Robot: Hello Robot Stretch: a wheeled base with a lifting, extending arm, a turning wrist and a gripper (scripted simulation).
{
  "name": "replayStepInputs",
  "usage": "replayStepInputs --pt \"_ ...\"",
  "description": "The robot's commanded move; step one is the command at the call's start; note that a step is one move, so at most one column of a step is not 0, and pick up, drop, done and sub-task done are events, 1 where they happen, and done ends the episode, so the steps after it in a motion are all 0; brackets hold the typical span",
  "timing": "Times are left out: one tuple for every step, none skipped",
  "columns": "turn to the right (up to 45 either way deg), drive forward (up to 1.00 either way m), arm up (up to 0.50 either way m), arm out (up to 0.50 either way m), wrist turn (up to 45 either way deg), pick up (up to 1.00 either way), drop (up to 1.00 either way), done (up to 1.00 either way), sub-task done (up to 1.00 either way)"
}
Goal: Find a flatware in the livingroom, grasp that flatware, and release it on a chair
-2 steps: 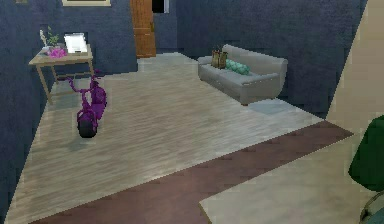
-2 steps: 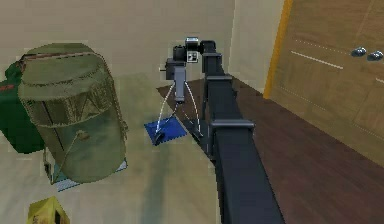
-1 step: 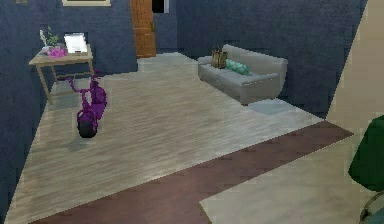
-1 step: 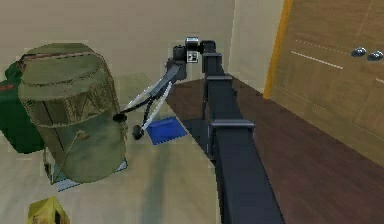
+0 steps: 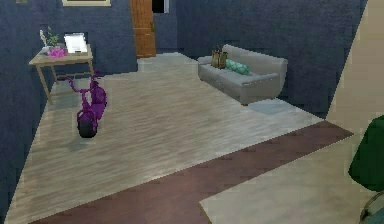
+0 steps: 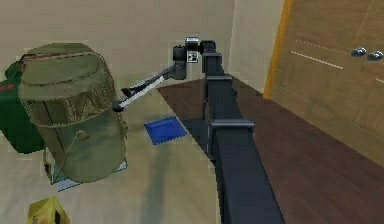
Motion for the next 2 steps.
replayStepInputs --pt "0.0 0.00 0.00 0.00 45.0 0.00 0.00 0.00 0.00" --pt "0.0 0.00 -0.30 0.00 0.0 0.00 0.00 0.00 0.00"
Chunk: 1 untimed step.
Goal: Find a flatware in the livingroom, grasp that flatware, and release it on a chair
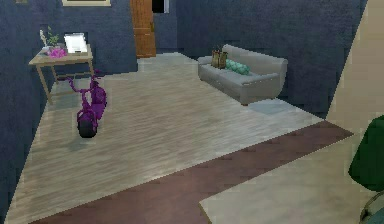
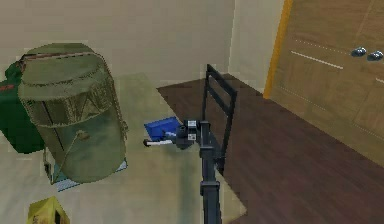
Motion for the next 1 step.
replayStepInputs --pt "0.0 0.00 0.00 0.00 0.0 1.00 0.00 0.00 0.00"
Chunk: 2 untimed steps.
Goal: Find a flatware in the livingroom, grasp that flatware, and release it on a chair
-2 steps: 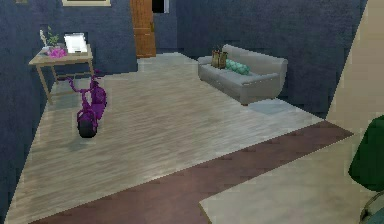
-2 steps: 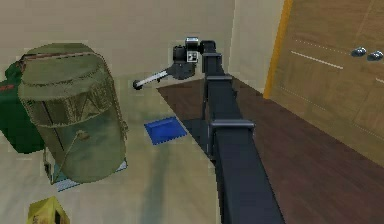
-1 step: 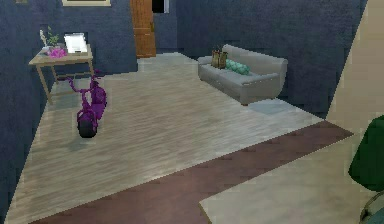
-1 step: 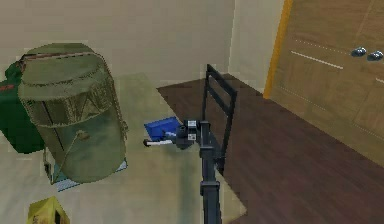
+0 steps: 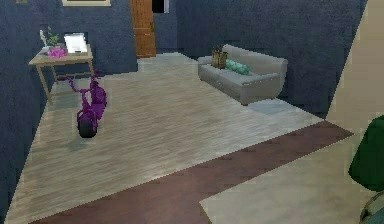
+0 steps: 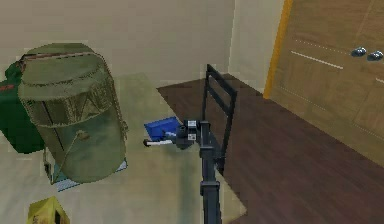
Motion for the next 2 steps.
replayStepInputs --pt "0.0 0.00 0.10 0.00 0.0 0.00 0.00 0.00 0.00" --pt "0.0 0.00 0.22 0.00 0.0 0.00 0.00 0.00 0.00"
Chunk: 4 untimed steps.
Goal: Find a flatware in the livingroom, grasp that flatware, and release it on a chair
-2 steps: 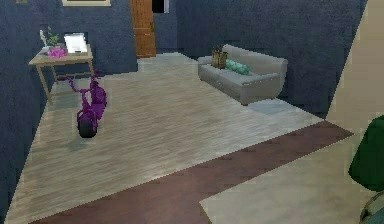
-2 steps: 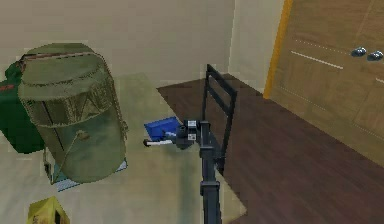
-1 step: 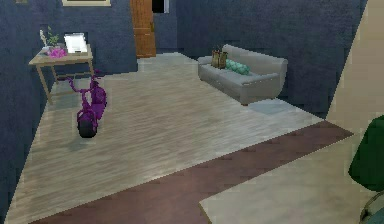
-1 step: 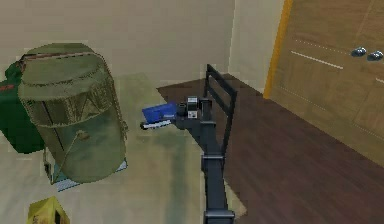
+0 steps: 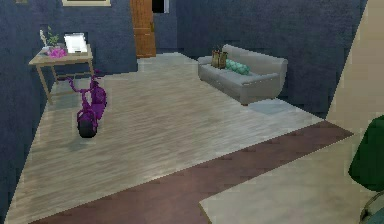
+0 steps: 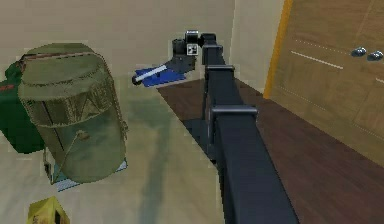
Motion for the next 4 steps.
replayStepInputs --pt "0.0 0.00 0.00 0.00 -45.0 0.00 0.00 0.00 0.00" --pt "0.0 0.00 0.00 0.00 -39.0 0.00 0.00 0.00 0.00" --pt "0.0 0.00 0.00 -0.48 0.0 0.00 0.00 0.00 0.00" --pt "-45.0 0.00 0.00 0.00 0.0 0.00 0.00 0.00 0.00"
